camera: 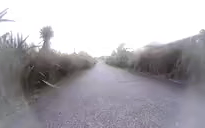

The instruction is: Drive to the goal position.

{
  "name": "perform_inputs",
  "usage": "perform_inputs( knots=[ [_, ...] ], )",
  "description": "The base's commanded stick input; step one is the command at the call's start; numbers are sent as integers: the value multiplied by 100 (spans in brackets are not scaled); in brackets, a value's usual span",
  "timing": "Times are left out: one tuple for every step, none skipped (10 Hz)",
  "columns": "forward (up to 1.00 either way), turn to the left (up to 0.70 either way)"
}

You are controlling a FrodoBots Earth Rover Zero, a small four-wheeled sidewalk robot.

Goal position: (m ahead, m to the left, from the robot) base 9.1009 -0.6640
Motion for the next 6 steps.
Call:
perform_inputs(
  knots=[
    [85,-8],
    [85,0],
    [85,0],
    [85,0],
    [85,0],
    [85,0]
  ],
)
